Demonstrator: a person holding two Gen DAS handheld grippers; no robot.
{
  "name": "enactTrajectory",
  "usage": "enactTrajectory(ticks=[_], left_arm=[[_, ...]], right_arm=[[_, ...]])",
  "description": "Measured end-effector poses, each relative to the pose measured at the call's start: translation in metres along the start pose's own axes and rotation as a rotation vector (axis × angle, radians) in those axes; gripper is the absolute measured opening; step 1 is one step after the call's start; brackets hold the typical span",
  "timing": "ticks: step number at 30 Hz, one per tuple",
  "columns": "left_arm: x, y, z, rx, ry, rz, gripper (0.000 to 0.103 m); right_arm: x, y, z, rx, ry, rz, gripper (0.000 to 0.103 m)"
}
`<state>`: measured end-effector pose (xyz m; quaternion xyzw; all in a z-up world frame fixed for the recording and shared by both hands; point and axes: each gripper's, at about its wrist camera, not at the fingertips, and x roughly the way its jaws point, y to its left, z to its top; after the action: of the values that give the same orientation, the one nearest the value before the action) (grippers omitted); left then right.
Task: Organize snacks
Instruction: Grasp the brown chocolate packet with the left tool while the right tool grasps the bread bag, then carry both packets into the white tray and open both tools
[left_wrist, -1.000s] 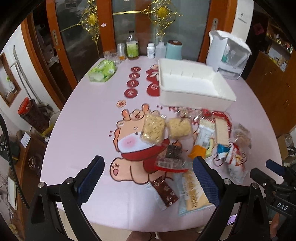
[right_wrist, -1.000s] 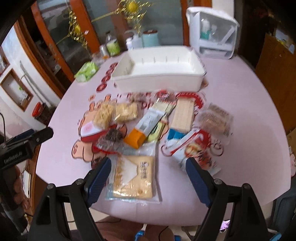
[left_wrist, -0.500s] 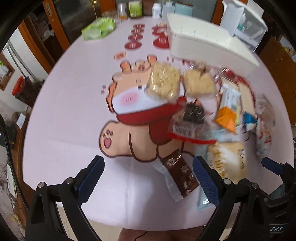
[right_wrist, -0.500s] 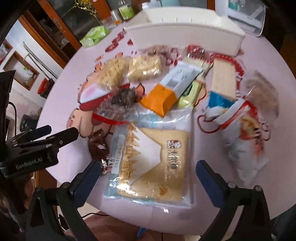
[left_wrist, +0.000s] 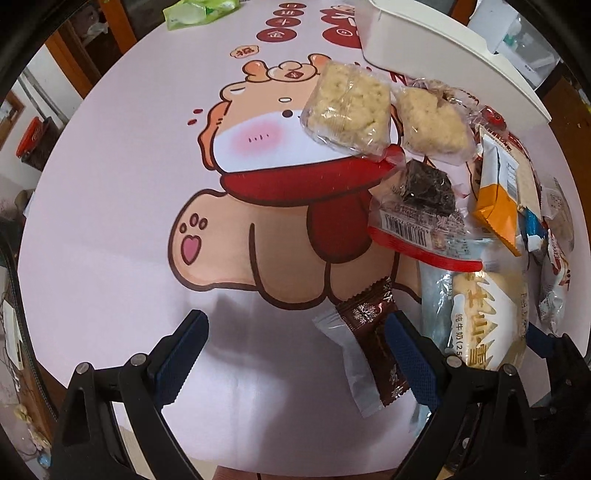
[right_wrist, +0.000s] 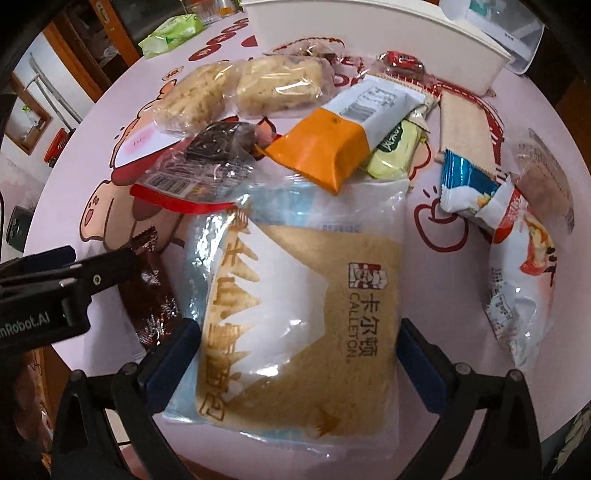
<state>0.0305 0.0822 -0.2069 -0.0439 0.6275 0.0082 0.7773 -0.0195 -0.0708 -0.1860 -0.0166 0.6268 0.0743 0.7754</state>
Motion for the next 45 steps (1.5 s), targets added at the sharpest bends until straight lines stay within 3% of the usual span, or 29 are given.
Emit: enactTrajectory(ticks=[5, 8, 14, 22, 23, 26, 28, 33, 35, 36, 37, 45], left_arm=[[0.005, -0.005, 0.001, -0.003, 0.026, -0.007, 0.096], [0.009, -0.010, 0.002, -0.010, 0.040, -0.014, 0.096], [0.018, -0.024, 0.003, -0.023, 0.073, -0.017, 0.096], [0.024, -0.038, -0.005, -0.030, 0.124, 0.043, 0.094], [0.023, -0.039, -0.007, -0.028, 0.120, 0.047, 0.092], [0.019, -0.055, -0.006, -0.010, 0.100, 0.044, 0.069], [0.014, -0.064, -0.004, 0.016, 0.077, 0.038, 0.038], [0.012, -0.072, -0.007, 0.028, 0.072, -0.019, 0.035], [0.001, -0.070, -0.008, 0.025, 0.050, -0.030, 0.035], [-0.007, -0.065, -0.006, 0.025, 0.034, -0.032, 0.035], [-0.018, -0.064, -0.005, 0.026, 0.005, -0.029, 0.034], [-0.120, -0.059, 0.010, 0.035, -0.231, -0.009, 0.034]], right_arm=[[0.002, 0.000, 0.006, -0.017, 0.040, -0.012, 0.102], [0.008, 0.005, 0.014, -0.025, 0.050, -0.006, 0.094], [0.006, -0.013, 0.024, -0.011, 0.064, -0.009, 0.092], [0.005, -0.030, 0.026, -0.015, 0.043, -0.004, 0.092], [0.004, -0.027, 0.024, -0.018, 0.040, -0.003, 0.092], [0.003, -0.025, 0.021, -0.032, 0.033, 0.003, 0.091], [0.000, -0.017, 0.012, -0.041, 0.032, 0.008, 0.090], [-0.007, -0.016, 0.009, -0.084, 0.026, 0.027, 0.088], [-0.019, -0.018, 0.005, -0.099, 0.018, 0.046, 0.085], [-0.027, -0.019, 0.005, -0.105, 0.007, 0.054, 0.065], [-0.036, -0.020, 0.005, -0.116, -0.004, 0.065, 0.061], [-0.104, -0.038, 0.016, -0.176, -0.138, 0.120, 0.056]])
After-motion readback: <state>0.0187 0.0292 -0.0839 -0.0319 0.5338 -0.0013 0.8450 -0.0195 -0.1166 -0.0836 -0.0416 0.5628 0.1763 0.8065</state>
